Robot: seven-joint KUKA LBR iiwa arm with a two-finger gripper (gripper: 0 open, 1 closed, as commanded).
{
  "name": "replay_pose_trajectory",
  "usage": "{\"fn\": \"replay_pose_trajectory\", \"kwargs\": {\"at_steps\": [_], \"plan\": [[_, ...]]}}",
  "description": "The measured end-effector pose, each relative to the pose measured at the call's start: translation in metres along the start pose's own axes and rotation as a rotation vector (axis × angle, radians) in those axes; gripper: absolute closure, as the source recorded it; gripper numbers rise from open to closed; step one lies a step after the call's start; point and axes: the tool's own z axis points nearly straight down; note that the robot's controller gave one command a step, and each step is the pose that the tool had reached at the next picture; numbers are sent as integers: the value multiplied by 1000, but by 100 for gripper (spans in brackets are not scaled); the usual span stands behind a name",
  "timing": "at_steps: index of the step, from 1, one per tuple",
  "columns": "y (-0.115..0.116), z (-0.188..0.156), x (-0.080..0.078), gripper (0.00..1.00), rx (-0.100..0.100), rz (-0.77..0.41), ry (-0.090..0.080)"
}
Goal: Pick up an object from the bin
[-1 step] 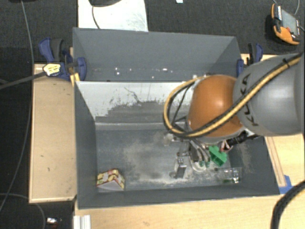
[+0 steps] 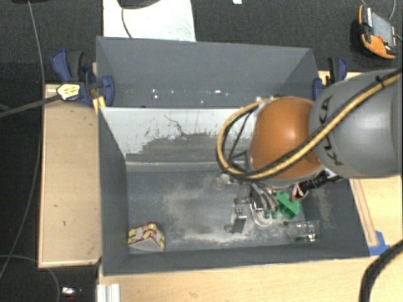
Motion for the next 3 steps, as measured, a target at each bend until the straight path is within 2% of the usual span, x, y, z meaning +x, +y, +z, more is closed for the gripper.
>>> {"fn": "replay_pose_trajectory", "kwargs": {"at_steps": [1,2,3], "plan": [[-130,66,-55,0,-2,-104,1],[-80,19,-76,0,-4,-284,-7],[-149,67,-59,0,-2,-112,3]]}}
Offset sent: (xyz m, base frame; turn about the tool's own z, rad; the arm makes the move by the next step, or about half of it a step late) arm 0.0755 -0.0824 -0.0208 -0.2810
